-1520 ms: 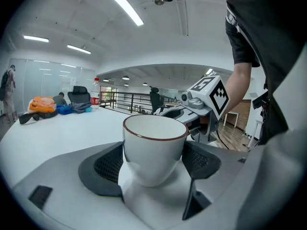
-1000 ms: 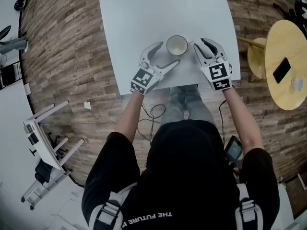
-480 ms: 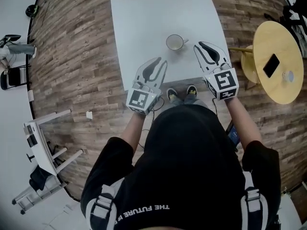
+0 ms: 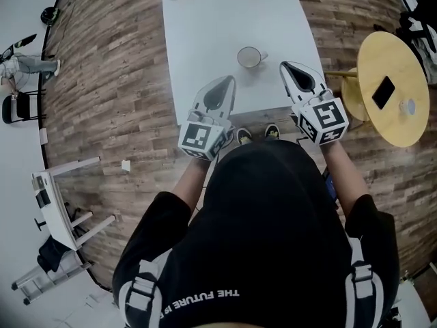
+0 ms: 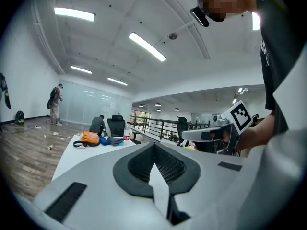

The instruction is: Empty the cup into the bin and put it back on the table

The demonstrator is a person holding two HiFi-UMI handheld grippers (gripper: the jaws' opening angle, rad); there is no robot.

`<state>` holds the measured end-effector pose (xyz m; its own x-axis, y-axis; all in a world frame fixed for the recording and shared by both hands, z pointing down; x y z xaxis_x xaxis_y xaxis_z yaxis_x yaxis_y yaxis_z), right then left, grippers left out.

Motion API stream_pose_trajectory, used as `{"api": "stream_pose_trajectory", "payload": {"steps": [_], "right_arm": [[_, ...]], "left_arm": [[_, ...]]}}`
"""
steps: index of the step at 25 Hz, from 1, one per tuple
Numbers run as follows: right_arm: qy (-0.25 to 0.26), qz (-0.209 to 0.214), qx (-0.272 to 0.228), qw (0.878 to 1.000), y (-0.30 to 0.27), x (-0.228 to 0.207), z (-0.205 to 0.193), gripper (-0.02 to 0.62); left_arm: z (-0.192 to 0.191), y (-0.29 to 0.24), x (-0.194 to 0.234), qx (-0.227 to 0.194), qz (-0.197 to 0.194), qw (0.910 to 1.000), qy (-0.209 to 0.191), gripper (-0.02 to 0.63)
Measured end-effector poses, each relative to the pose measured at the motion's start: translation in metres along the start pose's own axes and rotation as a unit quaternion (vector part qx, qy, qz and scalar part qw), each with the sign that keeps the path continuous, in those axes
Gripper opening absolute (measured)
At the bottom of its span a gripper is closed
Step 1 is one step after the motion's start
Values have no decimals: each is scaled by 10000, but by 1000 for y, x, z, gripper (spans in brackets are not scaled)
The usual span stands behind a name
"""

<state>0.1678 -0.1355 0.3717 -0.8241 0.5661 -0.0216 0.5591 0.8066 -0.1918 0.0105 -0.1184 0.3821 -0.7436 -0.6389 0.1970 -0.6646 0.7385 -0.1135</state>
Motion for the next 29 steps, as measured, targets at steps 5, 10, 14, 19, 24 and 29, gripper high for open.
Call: {"api": "stream_pose_trajectory", "payload": {"steps": [5, 10, 14, 19, 24, 29], "right_arm": [[47, -148, 2, 9999, 6, -7, 4, 15], [16, -237, 27, 9997, 11, -8, 2, 15], [27, -241, 34, 9997, 10, -10, 1, 15], [40, -244, 33, 9997, 10, -11, 2, 15], [49, -237, 73, 9997, 5, -13, 1, 15], [106, -226, 76, 9997, 5, -16, -1, 15]], "left_arm": [[2, -1, 1, -8, -24, 10000, 21, 21], [2, -4, -5, 11, -128, 9999, 2, 21], [2, -7, -8, 35, -176, 9998, -11, 21], [2, -10, -8, 46, -184, 9998, 7, 21], [1, -13, -6, 94, -201, 9997, -42, 21], [-2, -15, -5, 108, -171, 9998, 1, 21]]}}
Point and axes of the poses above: the fingertips, and each gripper's own axes: y backward along the fingers, x to its left, z out of its top, the point moved 3 cm from there along y, backward along the fingers, and after that the axes turned 4 degrees about y, right-handed, at the moved point
